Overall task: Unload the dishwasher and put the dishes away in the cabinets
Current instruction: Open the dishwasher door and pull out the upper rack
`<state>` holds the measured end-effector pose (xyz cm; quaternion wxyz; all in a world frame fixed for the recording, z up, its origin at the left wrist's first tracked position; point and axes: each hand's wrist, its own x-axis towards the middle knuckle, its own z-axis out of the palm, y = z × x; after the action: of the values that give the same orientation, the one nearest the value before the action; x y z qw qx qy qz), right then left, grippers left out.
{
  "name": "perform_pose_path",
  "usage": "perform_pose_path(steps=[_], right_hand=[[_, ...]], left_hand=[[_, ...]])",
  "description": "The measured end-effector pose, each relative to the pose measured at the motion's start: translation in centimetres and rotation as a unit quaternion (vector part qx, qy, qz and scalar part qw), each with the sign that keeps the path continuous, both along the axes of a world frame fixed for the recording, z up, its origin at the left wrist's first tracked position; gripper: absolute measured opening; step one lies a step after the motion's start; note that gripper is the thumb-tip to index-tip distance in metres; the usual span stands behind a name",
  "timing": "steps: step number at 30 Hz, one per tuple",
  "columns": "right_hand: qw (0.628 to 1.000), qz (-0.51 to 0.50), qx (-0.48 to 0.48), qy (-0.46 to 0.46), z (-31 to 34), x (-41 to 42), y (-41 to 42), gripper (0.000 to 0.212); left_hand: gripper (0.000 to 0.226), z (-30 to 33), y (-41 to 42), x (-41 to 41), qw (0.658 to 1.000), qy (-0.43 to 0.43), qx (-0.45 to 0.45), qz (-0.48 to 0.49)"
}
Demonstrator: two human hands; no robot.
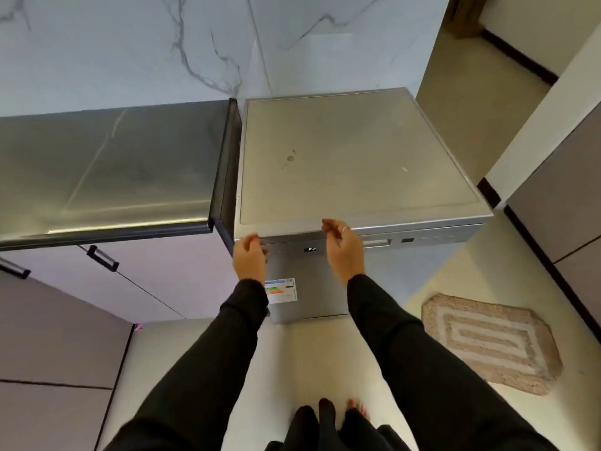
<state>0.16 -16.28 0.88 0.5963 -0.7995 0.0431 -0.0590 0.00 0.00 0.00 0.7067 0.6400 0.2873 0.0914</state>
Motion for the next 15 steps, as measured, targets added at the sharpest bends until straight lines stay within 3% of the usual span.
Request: perform_pose_path(steps=[3, 6, 9, 15], right_hand=[[0.996, -0.023, 0.037, 0.080, -1.5, -0.1, 1.3, 0.026], [0.978, -0.065, 0.105, 0.168, -3.1, -0.4, 2.6, 0.023], [0.950, -0.076, 0.170, 0.250, -4.5, -0.5, 3.5, 0.024], [0.852, -0.072, 0.335, 0.396, -5.3, -0.8, 5.7, 0.025]], left_hand=[[0.027, -2.5, 0.8, -1.7, 0.979, 0.132, -0.146, 0.044], [0.034, -3.8, 0.9, -2.4, 0.949, 0.185, -0.248, 0.053], [0.037, -4.1, 0.5, -1.4, 0.942, 0.198, -0.265, 0.061], [0.034, -4.9, -0.2, 0.4, 0.940, 0.170, -0.283, 0.086]])
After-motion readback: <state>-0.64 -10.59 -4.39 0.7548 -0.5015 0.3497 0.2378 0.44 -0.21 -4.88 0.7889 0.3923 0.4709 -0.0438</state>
